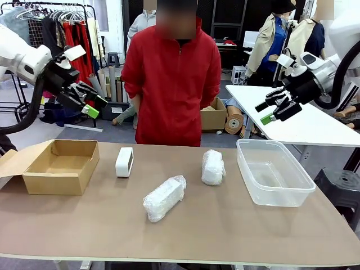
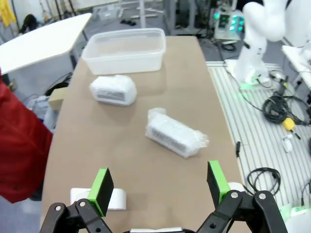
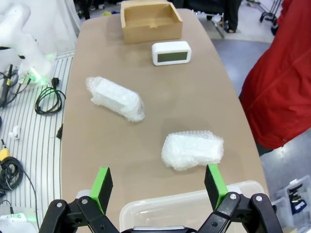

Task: Separate and place wrapped and unwrapped clocks.
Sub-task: Pick up the Digital clock indicated by the person.

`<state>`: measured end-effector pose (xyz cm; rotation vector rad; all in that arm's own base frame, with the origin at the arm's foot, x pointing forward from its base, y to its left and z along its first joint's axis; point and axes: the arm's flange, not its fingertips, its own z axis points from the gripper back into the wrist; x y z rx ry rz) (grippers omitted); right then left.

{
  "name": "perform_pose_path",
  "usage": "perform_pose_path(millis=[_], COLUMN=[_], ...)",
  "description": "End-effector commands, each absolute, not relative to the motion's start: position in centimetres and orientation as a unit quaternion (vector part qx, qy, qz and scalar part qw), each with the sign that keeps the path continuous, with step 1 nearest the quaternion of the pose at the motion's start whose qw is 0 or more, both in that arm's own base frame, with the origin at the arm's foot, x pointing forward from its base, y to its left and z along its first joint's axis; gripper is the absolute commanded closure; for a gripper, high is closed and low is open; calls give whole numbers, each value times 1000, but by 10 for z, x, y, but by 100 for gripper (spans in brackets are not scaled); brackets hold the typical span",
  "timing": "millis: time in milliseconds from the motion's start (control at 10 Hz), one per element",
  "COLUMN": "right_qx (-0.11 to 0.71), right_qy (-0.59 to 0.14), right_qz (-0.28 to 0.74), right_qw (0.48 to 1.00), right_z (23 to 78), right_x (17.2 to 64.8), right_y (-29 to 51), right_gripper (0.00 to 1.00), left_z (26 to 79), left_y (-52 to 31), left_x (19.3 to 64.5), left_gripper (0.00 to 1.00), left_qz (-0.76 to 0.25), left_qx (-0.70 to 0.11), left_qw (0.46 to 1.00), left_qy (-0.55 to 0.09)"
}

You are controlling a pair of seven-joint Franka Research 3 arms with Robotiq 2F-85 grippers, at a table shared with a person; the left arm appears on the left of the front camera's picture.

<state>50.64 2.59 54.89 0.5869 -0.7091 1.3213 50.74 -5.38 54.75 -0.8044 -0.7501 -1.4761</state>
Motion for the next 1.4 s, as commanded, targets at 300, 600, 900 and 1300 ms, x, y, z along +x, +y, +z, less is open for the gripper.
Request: perform_pose_path(millis=[300, 600, 900, 1300], right_qx=[273, 272, 268, 268], right_qy=[-327, -326, -314, -314], right_qz=[603, 603, 595, 595], right_qw=[675, 676, 689, 689], right_z=[547, 548, 547, 547], right_x=[504, 504, 505, 505], right_y=[22, 24, 25, 25], right_gripper=[0, 0, 0, 0], left_z=[546, 546, 546, 546], left_y=[-47, -46, -42, -42], left_x=[526, 528, 530, 530], left_gripper=[0, 0, 0, 0], left_qz=[-611, -606, -614, -614], left_qx=[-304, -310, -304, -304], left_qw=[646, 646, 644, 644], left_qy=[-342, -346, -340, -340])
